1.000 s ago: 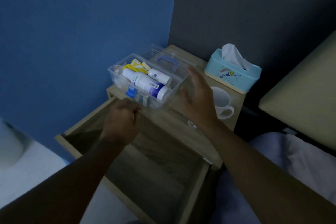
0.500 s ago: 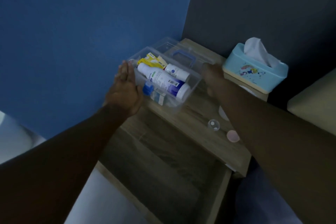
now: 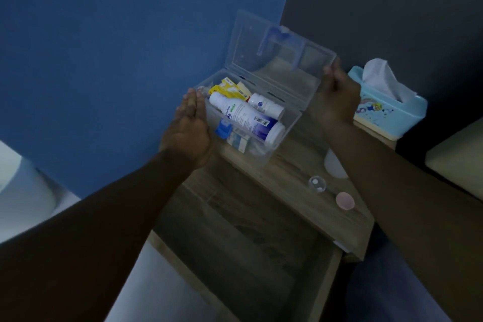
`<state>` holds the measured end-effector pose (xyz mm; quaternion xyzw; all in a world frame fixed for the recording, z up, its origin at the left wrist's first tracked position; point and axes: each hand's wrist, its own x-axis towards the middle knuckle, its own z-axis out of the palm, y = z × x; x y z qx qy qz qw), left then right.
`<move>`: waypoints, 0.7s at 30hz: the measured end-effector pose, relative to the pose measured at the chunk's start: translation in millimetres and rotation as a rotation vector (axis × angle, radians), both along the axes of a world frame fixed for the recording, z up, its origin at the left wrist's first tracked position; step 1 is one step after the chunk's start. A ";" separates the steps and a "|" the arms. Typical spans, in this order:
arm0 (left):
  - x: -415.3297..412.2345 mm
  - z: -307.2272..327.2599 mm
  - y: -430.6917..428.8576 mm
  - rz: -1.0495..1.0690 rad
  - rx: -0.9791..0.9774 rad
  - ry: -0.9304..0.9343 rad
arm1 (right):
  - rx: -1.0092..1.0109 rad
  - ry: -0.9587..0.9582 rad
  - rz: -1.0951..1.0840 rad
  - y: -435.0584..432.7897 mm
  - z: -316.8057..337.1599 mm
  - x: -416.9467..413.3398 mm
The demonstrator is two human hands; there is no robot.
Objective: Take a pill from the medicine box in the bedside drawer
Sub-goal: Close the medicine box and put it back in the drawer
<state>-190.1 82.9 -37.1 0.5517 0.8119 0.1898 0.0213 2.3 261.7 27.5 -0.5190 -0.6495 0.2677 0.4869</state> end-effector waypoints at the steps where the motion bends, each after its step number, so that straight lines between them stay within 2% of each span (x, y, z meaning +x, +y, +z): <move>1: -0.6 0.2 -0.2 -0.007 -0.014 -0.002 | 0.052 0.057 0.026 -5.8 0.1 1.4; 3: -2.1 1.4 -0.1 -0.008 -0.044 -0.002 | 0.164 0.079 0.074 -15.5 -2.7 4.3; 7: -1.7 4.7 -0.3 -0.006 -0.075 -0.013 | 0.376 -0.054 0.165 -31.7 -15.9 16.5; 13: -0.1 11.6 -2.1 -0.005 -0.098 -0.046 | 0.405 -0.240 0.372 -59.8 -40.0 32.2; 21: 14.3 12.1 -20.7 0.119 -0.066 -0.164 | 0.450 -0.448 0.559 -80.3 -57.9 47.6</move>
